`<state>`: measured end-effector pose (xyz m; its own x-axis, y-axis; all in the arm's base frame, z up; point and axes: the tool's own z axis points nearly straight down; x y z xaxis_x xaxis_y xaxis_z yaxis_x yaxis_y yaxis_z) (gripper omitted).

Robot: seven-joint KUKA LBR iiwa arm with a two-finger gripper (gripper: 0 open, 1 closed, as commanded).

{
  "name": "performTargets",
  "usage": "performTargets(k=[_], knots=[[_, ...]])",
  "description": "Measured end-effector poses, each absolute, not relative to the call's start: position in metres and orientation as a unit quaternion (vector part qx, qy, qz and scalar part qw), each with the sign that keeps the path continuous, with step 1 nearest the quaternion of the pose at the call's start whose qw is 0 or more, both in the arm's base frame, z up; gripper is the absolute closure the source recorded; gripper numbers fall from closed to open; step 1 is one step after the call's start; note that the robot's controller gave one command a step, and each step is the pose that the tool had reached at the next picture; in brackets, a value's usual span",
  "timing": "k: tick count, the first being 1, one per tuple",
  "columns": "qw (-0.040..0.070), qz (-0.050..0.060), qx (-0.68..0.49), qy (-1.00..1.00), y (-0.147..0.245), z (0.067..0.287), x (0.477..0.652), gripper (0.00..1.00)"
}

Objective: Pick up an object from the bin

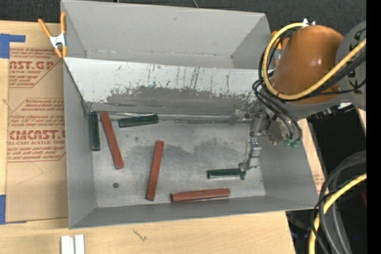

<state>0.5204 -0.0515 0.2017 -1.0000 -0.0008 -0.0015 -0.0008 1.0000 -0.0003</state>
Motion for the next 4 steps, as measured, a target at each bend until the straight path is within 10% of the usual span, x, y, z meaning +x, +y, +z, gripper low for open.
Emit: performTargets(k=[1,3,4], knots=[[0.001,0.000,0.000,1.000,-0.051,0.202,0.520,0.00],[0.000,0.000,0.007,1.000,-0.075,0.135,0.504,0.00],[-0.001,0.001,-0.105,0.994,-0.097,0.069,0.493,1.00]])
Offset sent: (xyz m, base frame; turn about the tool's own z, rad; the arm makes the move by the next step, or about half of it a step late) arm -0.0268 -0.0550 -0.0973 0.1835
